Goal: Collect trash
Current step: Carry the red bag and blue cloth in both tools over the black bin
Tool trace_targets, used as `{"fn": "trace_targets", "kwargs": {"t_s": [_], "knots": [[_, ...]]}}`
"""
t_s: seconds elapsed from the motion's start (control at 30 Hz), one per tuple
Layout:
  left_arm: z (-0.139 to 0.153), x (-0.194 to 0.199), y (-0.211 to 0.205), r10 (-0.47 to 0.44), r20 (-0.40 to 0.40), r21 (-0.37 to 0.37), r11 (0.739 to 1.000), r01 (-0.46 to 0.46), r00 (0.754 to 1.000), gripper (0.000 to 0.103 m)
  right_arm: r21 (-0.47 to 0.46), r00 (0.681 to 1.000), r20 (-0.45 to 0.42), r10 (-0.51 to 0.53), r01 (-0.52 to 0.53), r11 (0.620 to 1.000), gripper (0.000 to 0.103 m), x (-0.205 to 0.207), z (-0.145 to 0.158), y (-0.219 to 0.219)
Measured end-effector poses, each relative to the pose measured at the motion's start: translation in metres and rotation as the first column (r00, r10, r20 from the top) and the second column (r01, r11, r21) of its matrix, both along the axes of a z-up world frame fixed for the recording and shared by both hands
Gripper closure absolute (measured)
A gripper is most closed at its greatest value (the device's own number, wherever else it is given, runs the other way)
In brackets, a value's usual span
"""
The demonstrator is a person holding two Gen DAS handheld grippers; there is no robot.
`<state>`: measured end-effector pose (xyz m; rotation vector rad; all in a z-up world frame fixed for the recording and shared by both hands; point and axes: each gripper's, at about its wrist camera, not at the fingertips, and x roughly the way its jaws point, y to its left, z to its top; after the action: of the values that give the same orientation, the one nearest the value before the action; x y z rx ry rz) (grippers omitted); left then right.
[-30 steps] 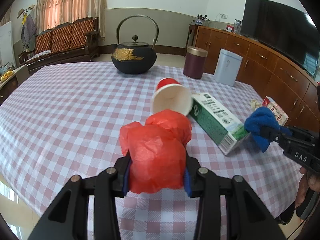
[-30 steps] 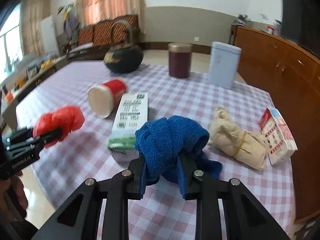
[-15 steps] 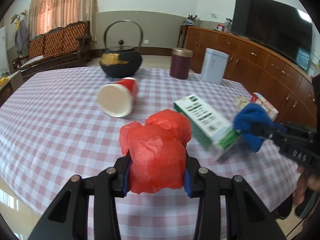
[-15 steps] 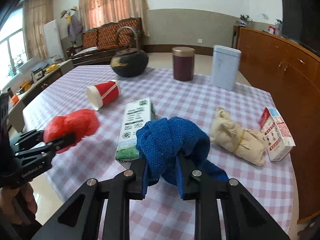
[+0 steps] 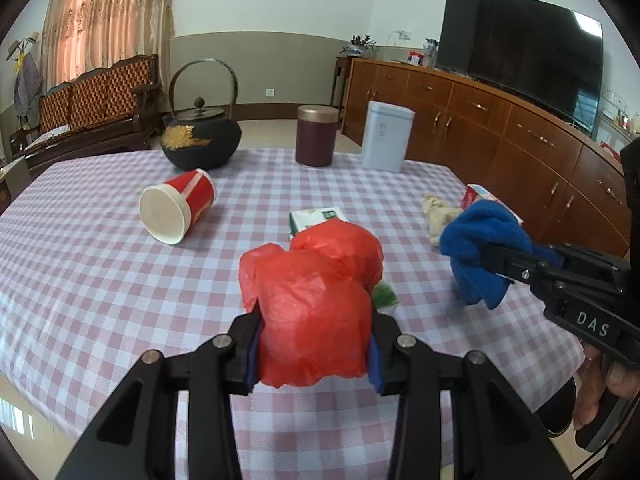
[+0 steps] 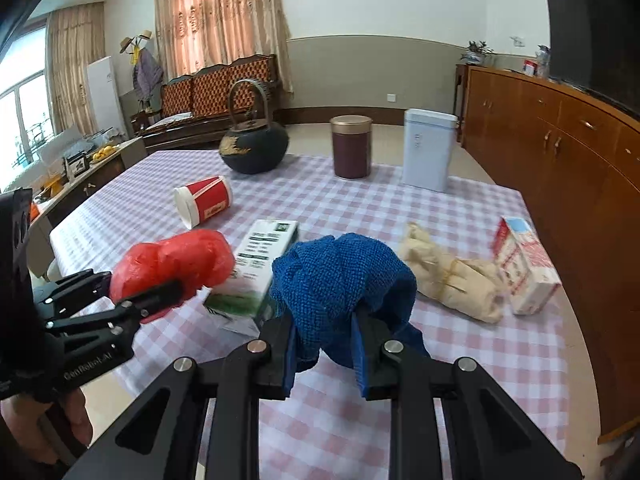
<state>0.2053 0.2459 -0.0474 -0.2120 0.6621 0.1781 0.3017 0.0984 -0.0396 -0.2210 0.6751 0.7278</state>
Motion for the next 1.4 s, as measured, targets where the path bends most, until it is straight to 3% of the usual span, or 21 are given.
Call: {"fn": "trace_targets", "kwargs": {"t_s": [0.63, 0.97, 1.4], "knots": [[0.035, -0.024, -0.129, -0.189, 0.044, 0.023, 0.982, 0.188, 0.981, 0.061, 0.035, 0.976, 0.020, -0.219, 0.218, 0.975, 0.079, -0.054, 0.026, -0.163], [0.045, -0.024, -0.215, -0.331, 0.053, 0.041, 0.943, 0.329, 0.942, 0.061, 0.059, 0.934, 0.042, -0.354, 0.352, 0.934, 0.079, -0.082, 0.042, -0.257], [0.042, -0.025, -0.300, -0.471, 0.042, 0.047, 0.882, 0.469, 0.881, 0.061, 0.050, 0.864, 0.029, -0.502, 0.500, 0.864, 0.079, -0.113, 0.035, -0.355]]}}
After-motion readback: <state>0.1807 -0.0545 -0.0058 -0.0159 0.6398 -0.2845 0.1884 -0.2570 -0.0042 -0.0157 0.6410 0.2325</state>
